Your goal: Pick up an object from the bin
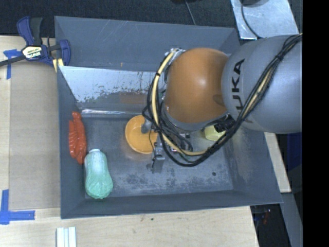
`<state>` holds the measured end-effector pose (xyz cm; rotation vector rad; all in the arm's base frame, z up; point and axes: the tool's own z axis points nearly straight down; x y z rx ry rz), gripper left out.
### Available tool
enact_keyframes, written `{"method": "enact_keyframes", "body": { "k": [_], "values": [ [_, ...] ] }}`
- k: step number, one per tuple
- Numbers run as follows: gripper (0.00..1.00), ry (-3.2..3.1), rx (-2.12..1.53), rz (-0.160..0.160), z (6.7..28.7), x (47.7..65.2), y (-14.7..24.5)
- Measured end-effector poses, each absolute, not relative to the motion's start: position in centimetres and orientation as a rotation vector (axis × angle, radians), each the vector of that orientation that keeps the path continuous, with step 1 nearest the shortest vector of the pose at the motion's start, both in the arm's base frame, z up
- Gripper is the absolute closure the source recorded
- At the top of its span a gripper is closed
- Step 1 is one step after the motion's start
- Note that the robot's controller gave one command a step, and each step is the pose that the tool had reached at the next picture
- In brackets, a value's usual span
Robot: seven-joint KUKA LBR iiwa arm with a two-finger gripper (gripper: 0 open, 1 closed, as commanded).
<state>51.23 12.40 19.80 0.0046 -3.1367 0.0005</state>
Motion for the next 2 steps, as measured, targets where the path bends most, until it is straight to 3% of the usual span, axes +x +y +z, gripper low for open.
{"method": "enact_keyframes", "body": {
  "k": [1, 2],
  "values": [
    [0.0, -3.144, -0.002, -0.002, 20.2, 51.4, 12.4],
    [0.0, -3.132, -0.313, -0.004, 8.0, 55.7, 8.8]
  ]
}}
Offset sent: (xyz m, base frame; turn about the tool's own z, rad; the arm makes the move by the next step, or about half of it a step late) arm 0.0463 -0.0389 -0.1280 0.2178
